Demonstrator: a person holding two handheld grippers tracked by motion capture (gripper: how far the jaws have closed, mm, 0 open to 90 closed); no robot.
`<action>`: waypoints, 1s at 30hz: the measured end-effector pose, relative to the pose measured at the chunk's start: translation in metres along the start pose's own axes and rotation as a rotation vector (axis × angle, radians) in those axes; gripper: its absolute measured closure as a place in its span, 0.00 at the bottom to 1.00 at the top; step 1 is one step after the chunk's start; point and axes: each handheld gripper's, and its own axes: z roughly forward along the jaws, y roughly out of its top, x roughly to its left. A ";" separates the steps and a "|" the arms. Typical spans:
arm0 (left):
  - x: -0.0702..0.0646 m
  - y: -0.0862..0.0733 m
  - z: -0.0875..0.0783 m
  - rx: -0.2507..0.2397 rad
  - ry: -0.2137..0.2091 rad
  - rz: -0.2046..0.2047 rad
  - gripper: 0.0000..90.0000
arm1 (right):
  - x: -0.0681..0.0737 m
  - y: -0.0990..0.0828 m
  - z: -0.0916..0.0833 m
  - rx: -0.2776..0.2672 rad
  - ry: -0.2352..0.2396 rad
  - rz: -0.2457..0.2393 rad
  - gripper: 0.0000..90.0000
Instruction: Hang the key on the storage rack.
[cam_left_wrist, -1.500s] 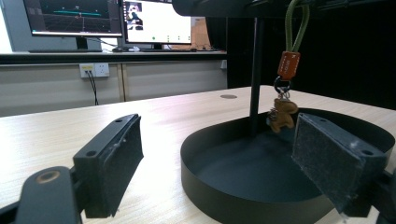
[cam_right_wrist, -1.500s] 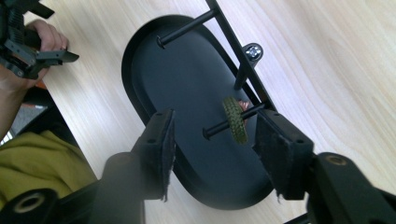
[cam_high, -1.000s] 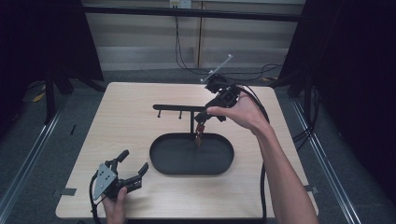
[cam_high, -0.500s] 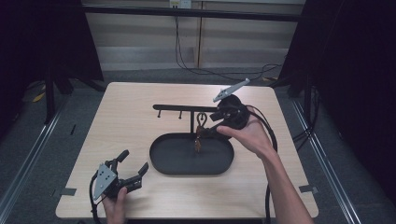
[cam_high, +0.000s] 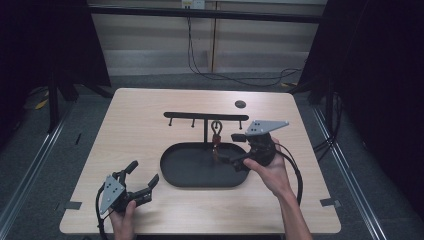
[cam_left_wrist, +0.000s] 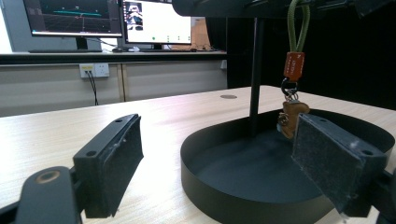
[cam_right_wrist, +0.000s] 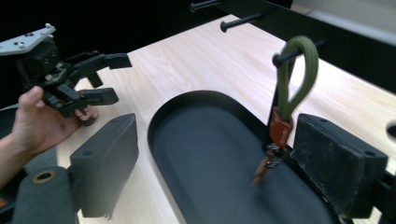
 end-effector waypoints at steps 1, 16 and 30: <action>0.000 0.000 0.000 0.000 0.000 0.000 0.18 | 0.000 0.000 0.000 0.000 0.000 0.000 0.15; 0.000 0.000 0.000 0.002 0.000 0.002 0.18 | 0.005 -0.117 -0.008 -0.218 -0.156 0.085 0.15; 0.000 0.000 0.000 0.000 0.000 0.000 0.18 | 0.014 -0.168 0.000 -0.373 -0.364 0.100 0.15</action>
